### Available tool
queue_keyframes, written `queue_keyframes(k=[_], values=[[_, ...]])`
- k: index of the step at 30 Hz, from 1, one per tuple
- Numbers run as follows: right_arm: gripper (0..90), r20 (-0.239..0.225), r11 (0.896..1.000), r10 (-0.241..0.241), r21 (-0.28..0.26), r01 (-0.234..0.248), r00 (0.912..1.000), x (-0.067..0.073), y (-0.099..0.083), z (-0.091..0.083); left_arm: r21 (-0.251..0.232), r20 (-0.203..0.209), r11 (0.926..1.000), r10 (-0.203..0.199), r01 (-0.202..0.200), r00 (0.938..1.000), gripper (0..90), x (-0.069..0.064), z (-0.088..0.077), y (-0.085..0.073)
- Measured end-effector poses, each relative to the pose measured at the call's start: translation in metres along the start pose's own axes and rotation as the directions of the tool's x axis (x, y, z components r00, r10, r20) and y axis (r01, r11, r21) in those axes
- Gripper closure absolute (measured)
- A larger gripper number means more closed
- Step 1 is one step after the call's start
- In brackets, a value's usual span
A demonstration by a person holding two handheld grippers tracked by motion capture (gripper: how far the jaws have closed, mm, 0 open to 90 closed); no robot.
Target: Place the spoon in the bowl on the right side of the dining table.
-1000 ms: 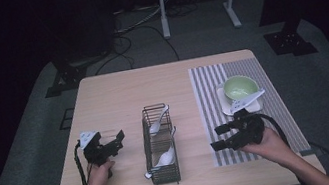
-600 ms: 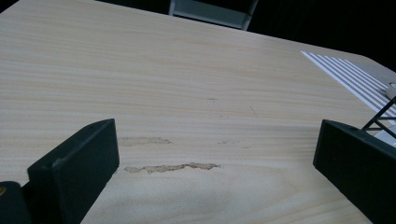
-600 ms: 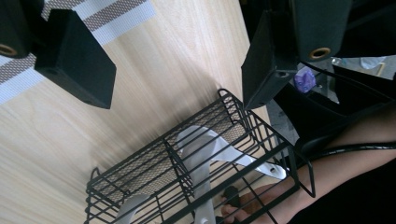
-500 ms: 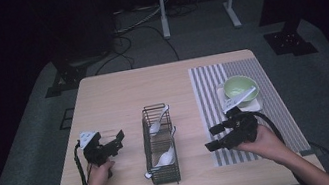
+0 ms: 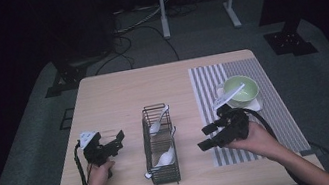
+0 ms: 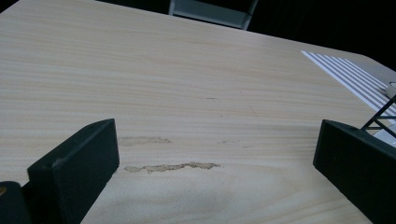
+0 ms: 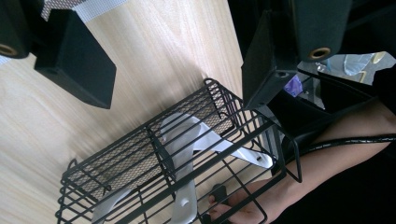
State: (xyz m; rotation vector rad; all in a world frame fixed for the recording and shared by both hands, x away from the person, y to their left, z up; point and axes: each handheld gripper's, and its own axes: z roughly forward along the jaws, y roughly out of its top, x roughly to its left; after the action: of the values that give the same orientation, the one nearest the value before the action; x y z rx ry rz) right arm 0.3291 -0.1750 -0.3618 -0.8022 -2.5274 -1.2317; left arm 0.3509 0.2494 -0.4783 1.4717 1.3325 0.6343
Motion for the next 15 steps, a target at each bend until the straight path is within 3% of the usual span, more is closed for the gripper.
queue_keyframes(k=[7,15], values=[[25.2,-0.025,1.0,0.018,-0.002,-0.018,0.9995,-0.001,0.009,0.002,0.0,0.0,1.0,0.001,-0.001,1.0,0.0,0.0,0.0,0.0],[25.2,-0.037,1.0,0.005,0.017,-0.004,0.9993,0.003,0.022,0.007,0.001,0.0,1.0,0.001,-0.001,1.0,0.0,0.0,0.0,0.0]])
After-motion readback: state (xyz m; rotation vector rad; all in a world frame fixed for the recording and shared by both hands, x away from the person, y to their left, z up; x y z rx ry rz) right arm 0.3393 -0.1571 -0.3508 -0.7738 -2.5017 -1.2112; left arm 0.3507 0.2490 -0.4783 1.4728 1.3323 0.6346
